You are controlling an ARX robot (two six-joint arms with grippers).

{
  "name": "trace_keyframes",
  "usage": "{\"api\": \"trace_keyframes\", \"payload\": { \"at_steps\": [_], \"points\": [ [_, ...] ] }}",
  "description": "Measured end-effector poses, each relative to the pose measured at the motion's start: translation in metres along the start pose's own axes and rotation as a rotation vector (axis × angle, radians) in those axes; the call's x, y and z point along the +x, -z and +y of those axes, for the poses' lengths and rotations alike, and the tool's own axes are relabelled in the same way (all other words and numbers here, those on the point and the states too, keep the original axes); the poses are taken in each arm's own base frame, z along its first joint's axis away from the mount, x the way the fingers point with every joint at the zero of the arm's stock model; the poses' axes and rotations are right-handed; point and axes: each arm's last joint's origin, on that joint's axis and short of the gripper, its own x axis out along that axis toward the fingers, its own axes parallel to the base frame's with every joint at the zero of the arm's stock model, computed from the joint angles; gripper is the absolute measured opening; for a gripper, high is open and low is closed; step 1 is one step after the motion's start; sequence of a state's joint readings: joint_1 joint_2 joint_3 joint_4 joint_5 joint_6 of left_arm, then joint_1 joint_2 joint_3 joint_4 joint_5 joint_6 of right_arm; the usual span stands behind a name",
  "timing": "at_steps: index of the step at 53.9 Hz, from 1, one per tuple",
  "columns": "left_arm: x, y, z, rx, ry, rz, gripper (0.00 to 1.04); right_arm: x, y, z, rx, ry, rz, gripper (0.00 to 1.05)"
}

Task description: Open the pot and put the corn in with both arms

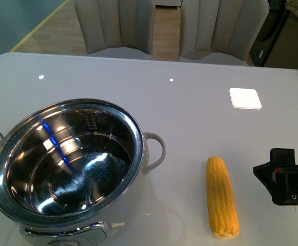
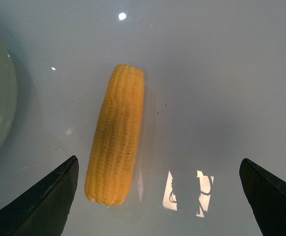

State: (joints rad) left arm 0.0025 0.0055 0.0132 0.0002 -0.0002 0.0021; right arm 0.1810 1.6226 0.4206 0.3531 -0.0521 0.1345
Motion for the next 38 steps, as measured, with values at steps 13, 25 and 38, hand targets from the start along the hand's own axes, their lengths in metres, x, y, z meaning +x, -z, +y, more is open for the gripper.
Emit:
{"api": "trace_keyframes", "payload": {
  "at_steps": [13, 25, 38],
  "points": [
    [0.0, 0.0, 0.0, 0.0, 0.0, 0.0, 0.98, 0.0001, -0.0008, 0.0002, 0.0, -0.001, -0.002, 0.96],
    [0.0, 0.0, 0.0, 0.0, 0.0, 0.0, 0.98, 0.0001, -0.0009, 0.0002, 0.0, -0.001, -0.003, 0.96],
    [0.0, 0.0, 0.0, 0.0, 0.0, 0.0, 0.98, 0.0057, 0.0006, 0.0025, -0.016, 0.137, -0.032, 0.96]
  ]
}}
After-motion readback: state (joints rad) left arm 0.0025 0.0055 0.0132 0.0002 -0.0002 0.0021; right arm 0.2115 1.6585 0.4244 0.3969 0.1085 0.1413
